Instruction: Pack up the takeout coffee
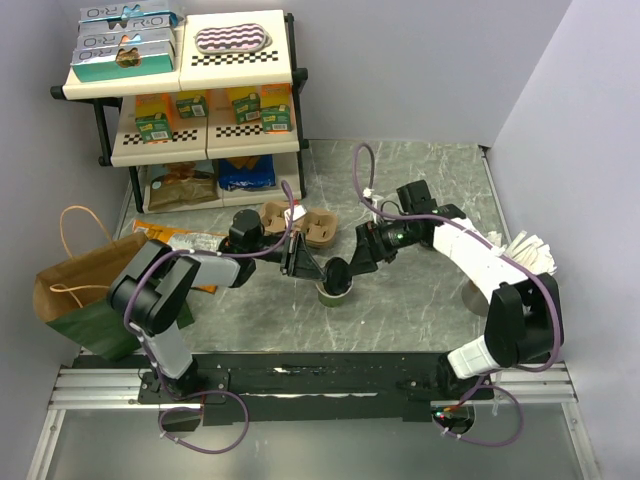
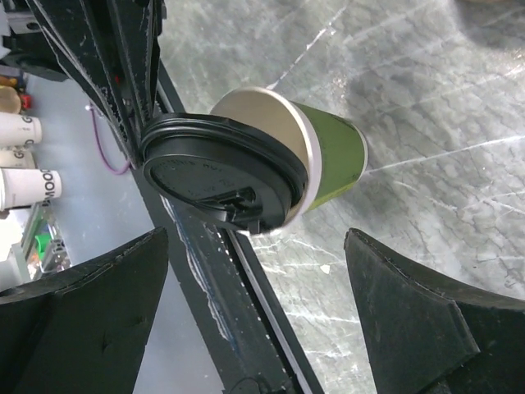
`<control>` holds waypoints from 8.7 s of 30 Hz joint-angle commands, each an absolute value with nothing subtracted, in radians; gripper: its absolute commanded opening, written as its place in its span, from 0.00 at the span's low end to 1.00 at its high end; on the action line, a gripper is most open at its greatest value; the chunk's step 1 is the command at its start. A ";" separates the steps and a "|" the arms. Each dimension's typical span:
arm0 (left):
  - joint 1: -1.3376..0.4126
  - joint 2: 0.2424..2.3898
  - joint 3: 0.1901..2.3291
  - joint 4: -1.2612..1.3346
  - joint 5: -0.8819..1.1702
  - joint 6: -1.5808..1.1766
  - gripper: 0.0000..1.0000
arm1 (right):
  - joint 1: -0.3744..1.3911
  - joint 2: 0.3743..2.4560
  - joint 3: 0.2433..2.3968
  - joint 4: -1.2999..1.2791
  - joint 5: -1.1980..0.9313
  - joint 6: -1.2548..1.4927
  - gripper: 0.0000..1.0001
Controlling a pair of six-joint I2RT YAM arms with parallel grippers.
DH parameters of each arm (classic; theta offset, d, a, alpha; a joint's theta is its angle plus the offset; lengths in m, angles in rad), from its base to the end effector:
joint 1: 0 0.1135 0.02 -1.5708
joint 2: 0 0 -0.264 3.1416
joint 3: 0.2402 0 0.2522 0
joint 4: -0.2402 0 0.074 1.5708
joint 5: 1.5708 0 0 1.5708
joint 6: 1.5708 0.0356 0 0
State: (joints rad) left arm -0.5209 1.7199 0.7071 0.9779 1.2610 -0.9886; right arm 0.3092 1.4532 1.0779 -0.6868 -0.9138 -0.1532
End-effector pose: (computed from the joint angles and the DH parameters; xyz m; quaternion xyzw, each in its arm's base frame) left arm 0.2647 -0.1910 0.1956 0.2638 0.6601 -0.6933 0.1182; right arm 0.2634 0.1137 0.2581 -0.3071 0.8200 0.4433 0.1919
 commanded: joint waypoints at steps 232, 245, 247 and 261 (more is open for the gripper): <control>-0.569 1.736 1.066 -0.017 1.029 -0.213 0.54 | 0.247 1.729 1.087 -0.682 -1.316 -0.314 0.86; -0.566 1.721 1.071 -0.025 1.066 -0.232 0.56 | 0.150 1.635 1.097 -0.772 -1.206 -0.313 1.00; -0.566 1.721 1.074 -0.028 1.075 -0.233 0.56 | 0.126 1.628 1.085 -0.813 -1.190 -0.325 0.99; -0.566 1.740 1.074 -0.006 1.104 -0.253 0.56 | 0.130 1.739 1.058 -0.957 -1.206 -0.449 0.86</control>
